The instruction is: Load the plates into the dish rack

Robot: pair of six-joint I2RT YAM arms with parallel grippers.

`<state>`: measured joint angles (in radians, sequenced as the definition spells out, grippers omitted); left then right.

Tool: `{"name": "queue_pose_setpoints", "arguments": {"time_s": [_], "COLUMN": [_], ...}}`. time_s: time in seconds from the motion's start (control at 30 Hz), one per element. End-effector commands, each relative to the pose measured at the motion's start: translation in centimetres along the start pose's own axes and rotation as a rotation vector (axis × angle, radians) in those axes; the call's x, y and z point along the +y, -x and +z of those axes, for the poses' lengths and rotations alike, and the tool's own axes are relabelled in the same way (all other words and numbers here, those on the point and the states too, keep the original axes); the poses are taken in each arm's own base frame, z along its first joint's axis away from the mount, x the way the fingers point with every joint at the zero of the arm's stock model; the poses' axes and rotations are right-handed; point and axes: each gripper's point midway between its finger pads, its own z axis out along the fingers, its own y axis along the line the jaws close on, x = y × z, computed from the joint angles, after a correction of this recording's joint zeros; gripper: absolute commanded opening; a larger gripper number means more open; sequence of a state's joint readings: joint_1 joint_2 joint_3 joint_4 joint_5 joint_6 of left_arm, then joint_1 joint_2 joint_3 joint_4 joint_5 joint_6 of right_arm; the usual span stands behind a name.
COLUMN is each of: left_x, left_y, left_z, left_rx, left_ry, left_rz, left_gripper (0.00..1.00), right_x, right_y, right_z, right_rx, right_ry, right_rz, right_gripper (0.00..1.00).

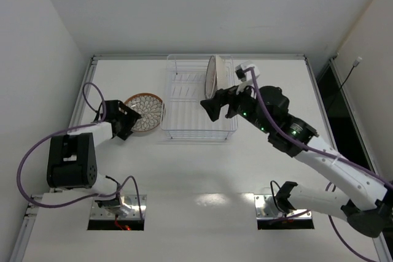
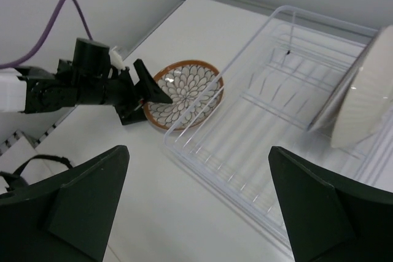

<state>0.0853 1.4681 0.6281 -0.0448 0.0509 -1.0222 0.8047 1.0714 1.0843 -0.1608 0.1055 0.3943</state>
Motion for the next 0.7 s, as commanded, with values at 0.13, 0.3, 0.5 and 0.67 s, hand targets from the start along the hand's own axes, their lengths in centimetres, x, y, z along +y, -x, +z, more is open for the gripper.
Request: {"name": "queue_pose_setpoints", "arguments": {"time_s": [0.13, 0.3, 0.5, 0.67], "left_x": [-0.5, -1.4, -1.8, -2.8], "left_y": [0.0, -0.3, 0.8, 4.3], "left_z": [2.1, 2.7, 1.5, -3.2], "left_rx": [-0.002, 0.031, 0.012, -0.13], "left_ry": [-0.028, -0.084, -0.087, -0.107], "left_rz": [-0.024, -0.028, -0.054, -0.084], "left_gripper": [0.61, 0.07, 0.0, 0.0], "right_x": [-2.0, -2.7, -3.7, -2.7], "right_y": [3.7, 5.7, 5.5, 3.7], "right_z": [-4.7, -8.3, -9.4, -7.0], "right_rx": [-0.135, -0.226, -0.234, -0.144], "right_ry": [-0.105, -0.14, -0.187, -0.143], "right_rz": [0.066, 0.121, 0.124, 0.116], "right_gripper": [0.98, 0.99, 0.99, 0.99]}}
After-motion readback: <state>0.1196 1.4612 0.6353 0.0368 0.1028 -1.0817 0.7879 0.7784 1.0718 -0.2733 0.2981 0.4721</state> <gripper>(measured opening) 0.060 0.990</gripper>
